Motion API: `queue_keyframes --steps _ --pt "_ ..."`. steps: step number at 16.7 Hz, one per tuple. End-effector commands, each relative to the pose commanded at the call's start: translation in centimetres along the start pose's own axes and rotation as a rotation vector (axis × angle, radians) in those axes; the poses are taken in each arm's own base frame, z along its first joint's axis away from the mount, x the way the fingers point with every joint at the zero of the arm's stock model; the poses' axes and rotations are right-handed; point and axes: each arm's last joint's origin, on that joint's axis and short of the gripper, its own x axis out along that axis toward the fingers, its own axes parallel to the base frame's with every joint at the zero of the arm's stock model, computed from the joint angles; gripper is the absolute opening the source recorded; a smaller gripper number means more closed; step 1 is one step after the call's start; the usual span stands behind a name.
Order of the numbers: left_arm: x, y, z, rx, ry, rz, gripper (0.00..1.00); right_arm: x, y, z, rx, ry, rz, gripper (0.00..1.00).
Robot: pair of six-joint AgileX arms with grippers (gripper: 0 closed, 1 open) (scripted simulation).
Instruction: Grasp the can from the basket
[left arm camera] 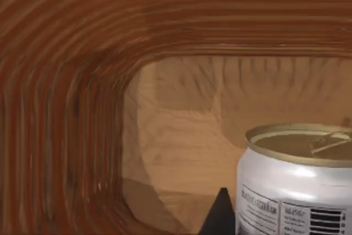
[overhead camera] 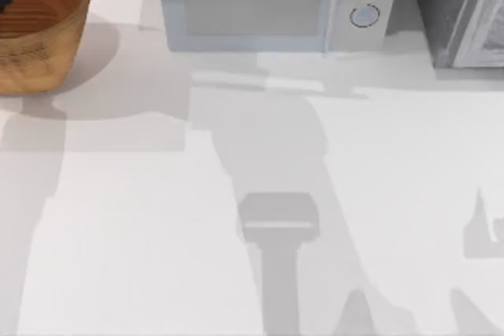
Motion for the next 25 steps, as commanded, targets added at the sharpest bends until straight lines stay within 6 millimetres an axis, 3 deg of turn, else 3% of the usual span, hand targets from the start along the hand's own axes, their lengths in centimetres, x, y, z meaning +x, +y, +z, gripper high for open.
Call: queue_keyframes --steps 3,5,8,10,13,16,18,21,25 --pt "-7.2 -1.2 -2.8 0.008 -0.132 0.056 0.0 0.0 0.0 0.0 0.0 0.0 0.0 1.0" --pt "-12.1 -2.0 -6.6 0.006 -0.241 0.083 0.0 0.0 0.0 0.0 0.0 0.0 0.0 1.0" --pt "-17.5 -3.1 -15.1 -0.009 -0.431 0.104 0.0 0.0 0.0 0.0 0.0 0.0 0.0 1.0" --pt "-18.9 -3.7 -21.4 -0.026 -0.571 0.103 0.0 0.0 0.0 0.0 0.0 0.0 0.0 1.0" --pt "-17.7 -4.4 -29.5 -0.052 -0.779 0.081 0.0 0.0 0.0 0.0 0.0 0.0 0.0 1.0" --pt "-14.2 -5.1 -34.8 -0.069 -0.951 0.042 0.0 0.0 0.0 0.0 0.0 0.0 0.0 1.0" --pt "-11.8 -5.4 -36.8 -0.074 -1.043 0.013 0.0 0.0 0.0 0.0 0.0 0.0 0.0 1.0" --pt "-9.3 -5.8 -38.4 -0.073 -1.141 -0.025 0.0 0.0 0.0 0.0 0.0 0.0 0.0 1.0" --pt "-8.3 -5.9 -38.8 -0.071 -1.178 -0.042 0.0 0.0 0.0 0.0 0.0 0.0 0.0 1.0"
